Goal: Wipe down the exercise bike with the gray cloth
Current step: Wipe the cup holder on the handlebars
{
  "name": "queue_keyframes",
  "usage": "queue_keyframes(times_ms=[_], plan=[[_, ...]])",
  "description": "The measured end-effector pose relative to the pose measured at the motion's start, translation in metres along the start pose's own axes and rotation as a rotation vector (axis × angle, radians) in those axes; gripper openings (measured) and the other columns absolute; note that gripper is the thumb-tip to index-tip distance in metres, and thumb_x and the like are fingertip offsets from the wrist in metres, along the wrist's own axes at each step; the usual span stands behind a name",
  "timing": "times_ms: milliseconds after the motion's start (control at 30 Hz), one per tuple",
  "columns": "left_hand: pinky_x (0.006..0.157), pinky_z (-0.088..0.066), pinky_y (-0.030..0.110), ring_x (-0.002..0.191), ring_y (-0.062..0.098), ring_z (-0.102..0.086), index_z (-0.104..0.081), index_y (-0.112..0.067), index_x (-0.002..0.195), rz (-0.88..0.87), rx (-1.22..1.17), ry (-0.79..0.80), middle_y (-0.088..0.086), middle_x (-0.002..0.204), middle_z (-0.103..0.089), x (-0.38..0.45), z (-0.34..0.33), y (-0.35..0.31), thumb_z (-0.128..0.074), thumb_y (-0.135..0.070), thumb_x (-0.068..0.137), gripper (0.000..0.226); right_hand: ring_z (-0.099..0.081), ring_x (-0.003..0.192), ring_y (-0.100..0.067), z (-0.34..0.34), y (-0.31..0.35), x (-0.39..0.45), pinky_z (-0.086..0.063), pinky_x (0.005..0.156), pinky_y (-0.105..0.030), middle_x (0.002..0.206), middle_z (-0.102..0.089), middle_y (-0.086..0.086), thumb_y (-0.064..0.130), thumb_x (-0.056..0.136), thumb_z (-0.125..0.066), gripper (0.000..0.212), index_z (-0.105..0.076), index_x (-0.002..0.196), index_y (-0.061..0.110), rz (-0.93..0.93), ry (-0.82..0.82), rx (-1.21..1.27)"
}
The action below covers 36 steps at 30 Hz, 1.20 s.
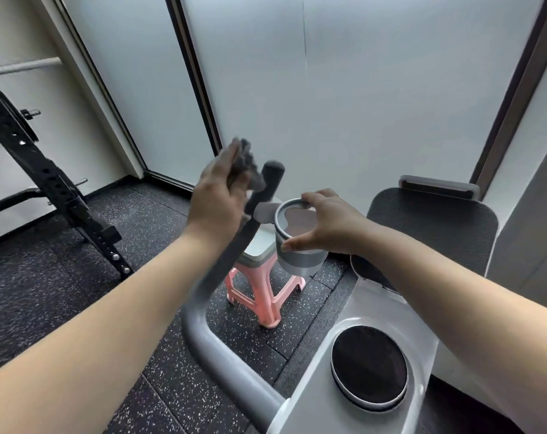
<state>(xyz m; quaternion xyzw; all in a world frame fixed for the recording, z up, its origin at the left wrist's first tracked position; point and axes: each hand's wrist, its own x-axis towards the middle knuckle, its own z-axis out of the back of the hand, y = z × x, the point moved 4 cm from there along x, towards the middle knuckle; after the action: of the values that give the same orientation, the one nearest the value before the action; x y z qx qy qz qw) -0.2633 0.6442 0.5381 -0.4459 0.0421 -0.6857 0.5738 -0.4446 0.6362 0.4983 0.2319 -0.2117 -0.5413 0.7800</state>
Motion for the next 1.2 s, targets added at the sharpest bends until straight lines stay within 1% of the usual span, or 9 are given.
queue_keyframes(times_ms=[67,200,367,500,733,900,1000,1133,1200], plan=[[0.104,-0.038,0.032,0.121,0.025,-0.051,-0.028,-0.027,0.146,0.057,-0.052,0.085,0.010,0.137,-0.049,0.009,-0.023,-0.010,-0.048,-0.029,0.096,0.054,-0.048,0.115,-0.022,0.000,0.000,0.000,-0.039,0.100,-0.030,0.131,-0.041,-0.004,0.055,0.055,-0.080,0.093,-0.044,0.132,0.017,-0.003,0.002,-0.015],[0.074,-0.034,0.027,0.104,0.034,-0.056,-0.045,-0.011,0.130,0.209,0.122,0.114,0.019,0.116,-0.057,-0.008,-0.033,0.005,-0.044,-0.027,0.098,0.036,-0.049,0.114,-0.021,0.000,0.001,-0.001,-0.039,0.098,-0.029,0.130,-0.043,-0.004,0.056,0.055,-0.080,0.093,-0.045,0.132,0.018,0.002,-0.010,-0.027],[0.090,-0.041,0.043,0.106,0.037,-0.053,-0.047,-0.010,0.121,0.280,0.352,0.402,0.018,0.118,-0.052,-0.047,-0.015,0.033,-0.046,-0.029,0.095,0.032,-0.048,0.117,-0.022,0.000,0.002,-0.003,-0.038,0.096,-0.029,0.133,-0.041,-0.005,0.053,0.057,-0.080,0.091,-0.044,0.132,0.017,-0.005,-0.019,-0.014],[0.084,-0.039,0.034,0.105,0.031,-0.054,-0.048,-0.014,0.119,0.262,0.518,0.593,0.014,0.119,-0.053,-0.064,0.007,0.034,-0.048,-0.028,0.095,0.027,-0.046,0.121,-0.022,0.000,0.003,-0.004,-0.035,0.095,-0.027,0.136,-0.040,-0.005,0.052,0.058,-0.080,0.092,-0.042,0.134,0.016,0.000,-0.027,-0.015],[0.112,-0.028,0.046,0.136,0.030,-0.033,-0.003,-0.044,0.147,0.030,0.214,0.400,0.000,0.159,-0.006,-0.069,-0.003,0.025,-0.053,-0.024,0.093,0.077,-0.046,0.122,-0.022,0.000,0.003,-0.004,-0.033,0.092,-0.025,0.137,-0.039,-0.006,0.051,0.060,-0.080,0.091,-0.042,0.135,0.016,-0.013,-0.027,-0.021],[0.114,-0.021,0.042,0.143,0.029,-0.012,-0.014,-0.030,0.149,-0.093,0.529,0.455,-0.001,0.160,0.003,-0.092,-0.008,0.040,-0.042,-0.023,0.097,0.059,-0.045,0.123,-0.022,0.000,0.002,-0.003,-0.033,0.094,-0.025,0.137,-0.040,-0.005,0.052,0.060,-0.079,0.090,-0.043,0.134,0.017,-0.020,-0.029,-0.020],[0.113,-0.028,0.039,0.139,0.026,-0.027,-0.025,-0.035,0.146,-0.034,0.465,0.485,-0.004,0.160,-0.007,-0.107,0.012,0.050,-0.044,-0.019,0.096,0.056,-0.044,0.125,-0.022,-0.001,0.002,-0.004,-0.033,0.099,-0.028,0.138,-0.040,-0.006,0.052,0.060,-0.080,0.091,-0.043,0.135,0.016,-0.022,-0.031,-0.025],[0.109,-0.012,0.011,0.141,0.011,-0.026,-0.038,-0.032,0.141,0.098,0.288,0.578,-0.007,0.157,-0.020,-0.126,0.044,0.056,-0.046,-0.011,0.096,0.051,-0.043,0.127,-0.022,-0.001,0.002,-0.003,-0.032,0.100,-0.028,0.140,-0.039,-0.005,0.051,0.060,-0.080,0.092,-0.042,0.137,0.017,-0.038,-0.032,-0.025],[0.112,-0.016,0.015,0.140,0.013,-0.030,-0.040,-0.033,0.140,0.119,0.303,0.623,-0.006,0.156,-0.022,-0.138,0.059,0.054,-0.046,-0.012,0.096,0.049,-0.042,0.127,-0.021,-0.002,0.001,-0.004,-0.032,0.100,-0.028,0.140,-0.039,-0.005,0.053,0.061,-0.079,0.093,-0.041,0.138,0.017,-0.047,-0.035,-0.032]])
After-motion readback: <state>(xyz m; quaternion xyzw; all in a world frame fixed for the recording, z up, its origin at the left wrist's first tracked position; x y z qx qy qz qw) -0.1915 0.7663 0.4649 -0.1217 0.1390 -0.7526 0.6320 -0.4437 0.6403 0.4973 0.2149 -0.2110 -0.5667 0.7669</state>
